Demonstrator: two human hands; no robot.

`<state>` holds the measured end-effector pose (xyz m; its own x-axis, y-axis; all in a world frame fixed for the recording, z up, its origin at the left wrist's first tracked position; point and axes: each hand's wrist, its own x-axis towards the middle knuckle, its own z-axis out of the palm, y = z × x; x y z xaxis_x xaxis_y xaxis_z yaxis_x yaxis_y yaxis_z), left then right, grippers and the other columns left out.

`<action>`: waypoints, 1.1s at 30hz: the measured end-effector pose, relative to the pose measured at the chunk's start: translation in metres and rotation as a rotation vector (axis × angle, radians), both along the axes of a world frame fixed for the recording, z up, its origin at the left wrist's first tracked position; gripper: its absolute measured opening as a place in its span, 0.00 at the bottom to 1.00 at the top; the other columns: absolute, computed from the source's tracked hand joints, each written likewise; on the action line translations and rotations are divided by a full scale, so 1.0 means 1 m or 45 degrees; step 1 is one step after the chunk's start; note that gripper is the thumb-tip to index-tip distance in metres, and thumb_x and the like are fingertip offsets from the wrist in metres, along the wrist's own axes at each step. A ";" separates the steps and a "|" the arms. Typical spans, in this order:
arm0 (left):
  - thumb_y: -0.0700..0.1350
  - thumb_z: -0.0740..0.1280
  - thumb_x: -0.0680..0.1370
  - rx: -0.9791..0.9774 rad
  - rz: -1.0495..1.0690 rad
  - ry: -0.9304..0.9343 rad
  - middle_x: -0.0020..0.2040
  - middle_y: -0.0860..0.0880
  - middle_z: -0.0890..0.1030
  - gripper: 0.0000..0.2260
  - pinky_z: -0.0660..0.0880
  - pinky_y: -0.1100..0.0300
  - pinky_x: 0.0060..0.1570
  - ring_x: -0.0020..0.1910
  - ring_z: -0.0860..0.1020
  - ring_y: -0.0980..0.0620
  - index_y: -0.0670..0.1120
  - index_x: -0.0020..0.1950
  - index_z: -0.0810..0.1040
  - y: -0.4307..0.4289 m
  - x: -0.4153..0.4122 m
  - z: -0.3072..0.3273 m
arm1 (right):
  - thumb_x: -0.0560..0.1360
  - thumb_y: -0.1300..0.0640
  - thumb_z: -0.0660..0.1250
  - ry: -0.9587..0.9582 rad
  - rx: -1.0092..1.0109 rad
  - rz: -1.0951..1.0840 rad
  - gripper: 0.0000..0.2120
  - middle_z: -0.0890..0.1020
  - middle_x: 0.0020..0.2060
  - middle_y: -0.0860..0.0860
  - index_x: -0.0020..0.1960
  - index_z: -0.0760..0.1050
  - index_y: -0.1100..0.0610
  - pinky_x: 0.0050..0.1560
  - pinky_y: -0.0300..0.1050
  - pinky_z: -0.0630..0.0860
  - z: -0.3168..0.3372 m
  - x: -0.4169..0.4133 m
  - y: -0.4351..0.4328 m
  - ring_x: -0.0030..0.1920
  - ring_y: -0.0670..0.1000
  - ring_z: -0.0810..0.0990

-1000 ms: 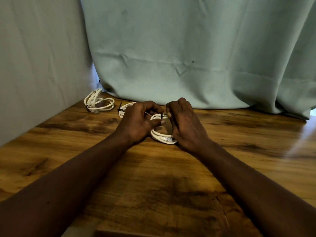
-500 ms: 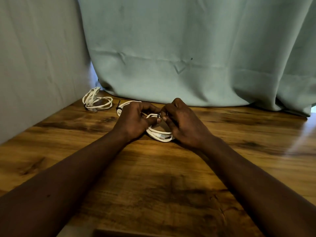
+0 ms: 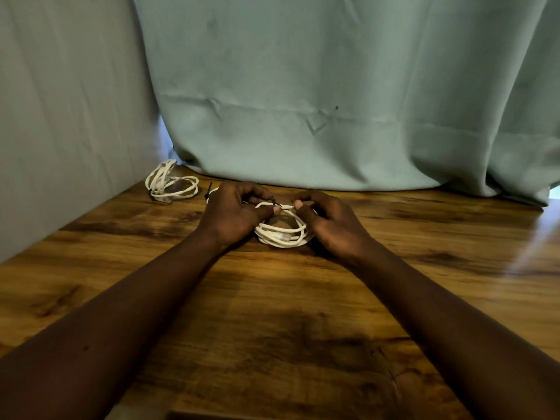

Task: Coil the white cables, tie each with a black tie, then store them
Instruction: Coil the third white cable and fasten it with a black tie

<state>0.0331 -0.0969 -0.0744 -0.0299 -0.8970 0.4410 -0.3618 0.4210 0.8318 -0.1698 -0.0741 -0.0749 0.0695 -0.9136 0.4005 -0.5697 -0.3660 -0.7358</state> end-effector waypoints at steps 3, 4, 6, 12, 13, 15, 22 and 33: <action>0.50 0.78 0.74 -0.038 0.092 0.040 0.41 0.53 0.87 0.06 0.83 0.49 0.51 0.43 0.86 0.53 0.50 0.47 0.87 -0.004 0.000 -0.001 | 0.79 0.46 0.70 -0.093 -0.039 -0.091 0.08 0.87 0.40 0.45 0.53 0.85 0.48 0.42 0.44 0.79 -0.002 0.004 -0.004 0.40 0.42 0.85; 0.52 0.77 0.75 -0.059 0.122 0.040 0.41 0.53 0.87 0.06 0.83 0.50 0.51 0.43 0.85 0.54 0.50 0.46 0.87 -0.004 0.000 -0.001 | 0.79 0.45 0.70 -0.121 -0.058 -0.140 0.10 0.87 0.39 0.45 0.51 0.86 0.50 0.41 0.45 0.79 -0.004 0.006 -0.006 0.39 0.43 0.85; 0.55 0.74 0.77 -0.096 0.180 0.024 0.40 0.54 0.86 0.08 0.82 0.50 0.49 0.42 0.84 0.55 0.51 0.46 0.86 -0.003 0.001 0.000 | 0.78 0.42 0.70 -0.118 -0.101 -0.238 0.14 0.87 0.36 0.46 0.44 0.86 0.52 0.41 0.47 0.80 -0.006 0.009 -0.012 0.38 0.45 0.85; 0.60 0.67 0.75 -0.283 0.451 -0.230 0.47 0.56 0.85 0.12 0.80 0.48 0.50 0.48 0.82 0.51 0.56 0.51 0.84 0.002 0.010 0.006 | 0.80 0.30 0.53 0.279 -0.157 -0.422 0.26 0.86 0.48 0.48 0.50 0.82 0.48 0.51 0.51 0.77 0.001 0.021 -0.002 0.53 0.53 0.82; 0.56 0.68 0.75 -0.320 0.474 -0.265 0.51 0.54 0.84 0.11 0.79 0.47 0.54 0.53 0.81 0.49 0.56 0.54 0.83 0.001 0.013 0.007 | 0.79 0.28 0.53 0.331 -0.150 -0.370 0.28 0.84 0.57 0.48 0.58 0.80 0.46 0.56 0.53 0.76 0.002 0.022 0.003 0.60 0.53 0.79; 0.48 0.72 0.73 -0.315 0.468 -0.370 0.61 0.50 0.80 0.18 0.74 0.45 0.64 0.64 0.76 0.46 0.55 0.62 0.80 -0.002 0.020 0.010 | 0.77 0.26 0.54 0.444 -0.151 -0.239 0.30 0.78 0.68 0.48 0.69 0.74 0.42 0.65 0.55 0.73 0.005 0.024 0.013 0.69 0.54 0.73; 0.52 0.74 0.72 -0.003 0.462 -0.913 0.76 0.46 0.67 0.32 0.65 0.43 0.73 0.76 0.65 0.40 0.54 0.76 0.69 -0.018 0.029 0.007 | 0.80 0.38 0.65 0.839 -0.127 -0.104 0.26 0.70 0.75 0.54 0.76 0.70 0.42 0.72 0.53 0.67 -0.003 0.026 0.030 0.73 0.59 0.68; 0.45 0.70 0.80 -0.324 0.202 -0.369 0.50 0.46 0.87 0.08 0.74 0.56 0.46 0.51 0.83 0.43 0.48 0.57 0.85 0.007 0.033 0.015 | 0.79 0.40 0.66 0.298 -0.253 -0.374 0.19 0.79 0.66 0.54 0.65 0.81 0.47 0.66 0.51 0.73 -0.007 0.019 0.086 0.66 0.56 0.75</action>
